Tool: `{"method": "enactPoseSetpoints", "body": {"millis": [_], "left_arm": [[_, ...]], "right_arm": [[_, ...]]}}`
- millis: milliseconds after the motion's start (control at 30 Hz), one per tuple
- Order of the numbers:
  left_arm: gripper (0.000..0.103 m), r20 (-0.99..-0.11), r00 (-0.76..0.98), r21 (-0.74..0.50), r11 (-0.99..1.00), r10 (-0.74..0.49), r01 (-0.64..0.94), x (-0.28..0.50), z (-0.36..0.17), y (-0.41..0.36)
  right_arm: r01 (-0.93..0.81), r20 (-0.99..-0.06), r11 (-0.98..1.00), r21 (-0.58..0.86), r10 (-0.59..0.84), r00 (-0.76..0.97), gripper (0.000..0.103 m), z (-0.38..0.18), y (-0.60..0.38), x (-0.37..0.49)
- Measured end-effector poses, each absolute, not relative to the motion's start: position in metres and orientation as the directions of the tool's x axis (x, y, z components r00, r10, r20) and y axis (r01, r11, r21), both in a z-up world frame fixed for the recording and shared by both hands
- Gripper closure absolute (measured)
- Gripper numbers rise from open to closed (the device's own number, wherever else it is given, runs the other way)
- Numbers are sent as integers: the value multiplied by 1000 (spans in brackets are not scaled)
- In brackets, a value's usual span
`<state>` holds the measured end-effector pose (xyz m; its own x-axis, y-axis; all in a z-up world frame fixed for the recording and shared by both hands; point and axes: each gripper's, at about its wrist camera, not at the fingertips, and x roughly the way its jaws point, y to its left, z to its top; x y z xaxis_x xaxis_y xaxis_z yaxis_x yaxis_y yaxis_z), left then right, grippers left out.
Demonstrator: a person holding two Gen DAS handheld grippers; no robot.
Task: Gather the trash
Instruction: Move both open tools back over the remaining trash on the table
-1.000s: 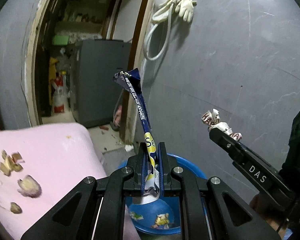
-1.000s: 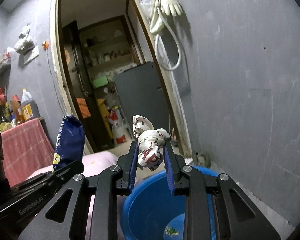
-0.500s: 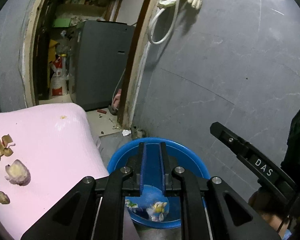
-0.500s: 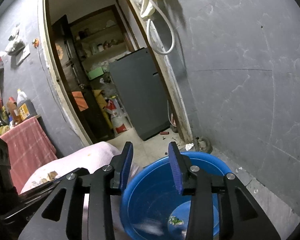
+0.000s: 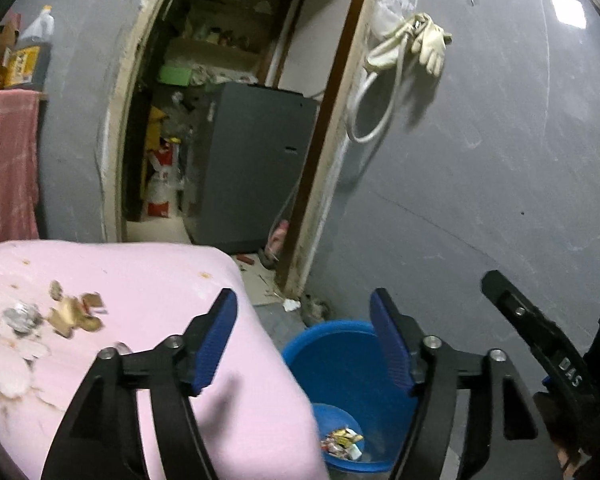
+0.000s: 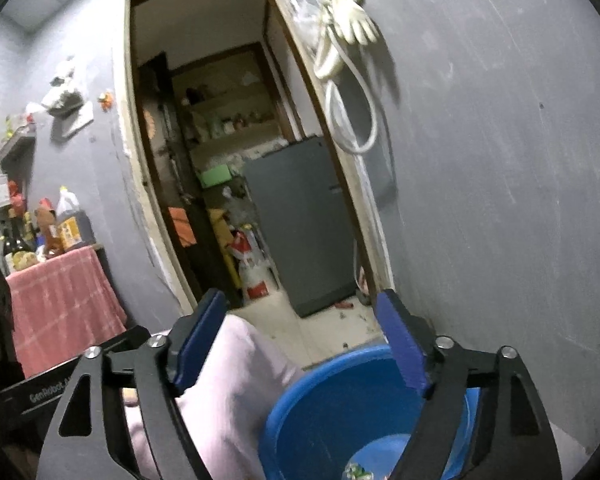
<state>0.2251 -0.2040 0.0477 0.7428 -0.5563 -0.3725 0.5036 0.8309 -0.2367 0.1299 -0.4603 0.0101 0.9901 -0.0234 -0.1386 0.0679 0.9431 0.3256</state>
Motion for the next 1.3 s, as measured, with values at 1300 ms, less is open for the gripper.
{"method": "enactPoseSetpoints", "body": {"millis": [1300], "left_arm": [[2, -185, 965, -154, 975, -188, 161, 172, 70, -2]], "right_arm": [[-248, 59, 965, 86, 244, 968, 0, 34, -311, 141]]}}
